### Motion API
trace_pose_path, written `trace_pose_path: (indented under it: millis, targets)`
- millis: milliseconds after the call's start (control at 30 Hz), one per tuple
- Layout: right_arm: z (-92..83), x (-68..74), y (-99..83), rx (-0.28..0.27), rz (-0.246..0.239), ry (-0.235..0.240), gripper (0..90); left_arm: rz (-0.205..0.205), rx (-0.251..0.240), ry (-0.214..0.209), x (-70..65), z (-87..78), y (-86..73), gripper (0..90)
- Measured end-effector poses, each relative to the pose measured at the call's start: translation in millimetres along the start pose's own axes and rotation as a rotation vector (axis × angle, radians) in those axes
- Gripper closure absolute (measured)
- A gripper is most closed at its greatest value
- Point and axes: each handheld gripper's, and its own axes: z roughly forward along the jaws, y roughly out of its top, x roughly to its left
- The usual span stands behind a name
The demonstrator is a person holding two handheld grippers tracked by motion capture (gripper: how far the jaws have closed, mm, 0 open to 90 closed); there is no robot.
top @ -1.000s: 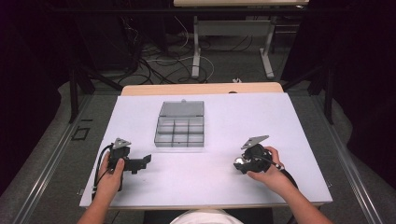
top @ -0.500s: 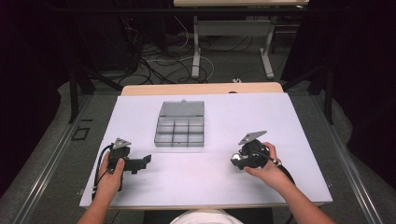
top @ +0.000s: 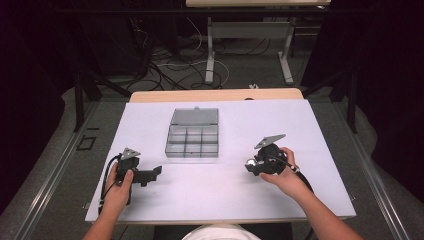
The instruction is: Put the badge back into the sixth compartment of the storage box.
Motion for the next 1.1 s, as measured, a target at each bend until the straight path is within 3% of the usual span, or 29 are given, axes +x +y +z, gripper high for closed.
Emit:
trace_pose_path:
  millis: [100, 267, 467, 600, 1100]
  targets:
    - [-1.0, -0.4, 2.5, 0.013, 0.012, 0.0, 46.5, 0.0, -0.001, 0.001, 0.2, -0.2, 0.0, 3.0]
    - [1.0, -1.4, 6.0, -0.014, 0.015, -0.001, 46.5, -0.001, -0.003, 0.001, 0.3, -0.2, -0.1, 3.1]
    - [0.8, -2.7, 11.4, -0.005, 0.017, 0.001, 46.4, 0.0, -0.002, 0.0, 0.2, 0.1, 0.0, 3.1]
    - [1.8, -2.1, 14.6, -0.027, 0.04, -0.003, 46.5, 0.001, -0.002, 0.001, 0.5, 0.0, 0.0, 3.1]
    - [8.0, 3.6, 37.9, -0.046, 0.01, -0.005, 46.4, -0.001, -0.001, 0.0, 1.0, -0.1, -0.1, 3.1]
